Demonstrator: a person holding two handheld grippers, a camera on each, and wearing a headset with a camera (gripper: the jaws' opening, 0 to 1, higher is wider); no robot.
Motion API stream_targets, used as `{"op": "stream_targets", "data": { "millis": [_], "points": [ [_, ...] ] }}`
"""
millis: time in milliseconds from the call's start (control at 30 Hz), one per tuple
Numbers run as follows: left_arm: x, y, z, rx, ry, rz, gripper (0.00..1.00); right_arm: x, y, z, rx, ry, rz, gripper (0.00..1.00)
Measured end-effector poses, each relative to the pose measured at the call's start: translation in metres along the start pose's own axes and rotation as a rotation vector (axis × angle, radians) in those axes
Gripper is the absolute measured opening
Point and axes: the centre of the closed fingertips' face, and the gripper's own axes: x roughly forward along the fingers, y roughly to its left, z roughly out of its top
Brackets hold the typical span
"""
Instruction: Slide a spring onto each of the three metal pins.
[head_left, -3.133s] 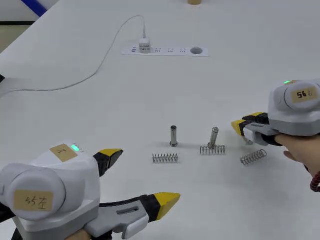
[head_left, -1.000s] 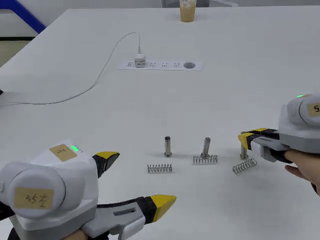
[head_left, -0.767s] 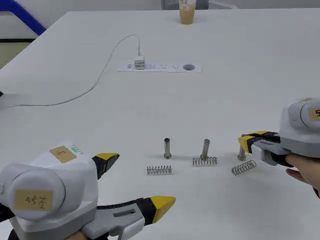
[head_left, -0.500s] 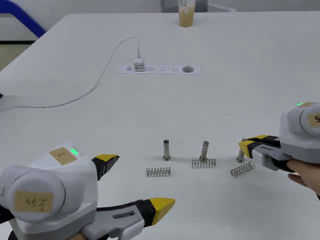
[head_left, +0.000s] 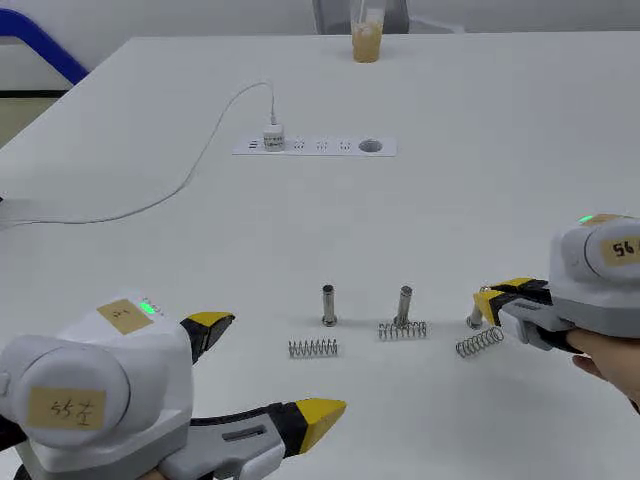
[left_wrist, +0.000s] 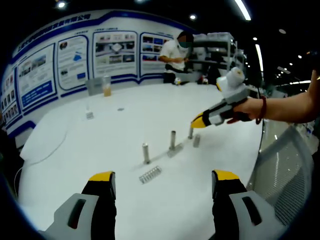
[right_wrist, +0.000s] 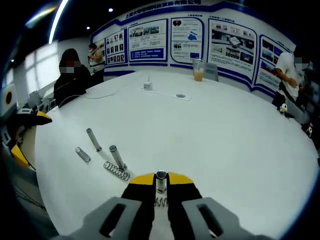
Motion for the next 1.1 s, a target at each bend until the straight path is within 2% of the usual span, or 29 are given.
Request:
{"op": "stream_targets", "data": {
  "millis": [533, 867, 1100],
  "points": [
    [0.0, 0.001, -0.001, 0.014, 0.011, -0.002, 0.8, -0.001, 0.001, -0.001, 0.014, 0.005, 0.012, 0.1],
    [-0.001, 0.005, -0.003, 0.023, 0.018, -0.005, 0.78, -0.01, 0.005, 0.006, 0.004, -0.039, 0.047, 0.23],
    [0.003, 0.014, -0.013, 0.049, 0.047, 0.003, 0.76, -0.02, 0.011, 0.012, 0.003, -0.08, 0.084, 0.32]
  ]
}}
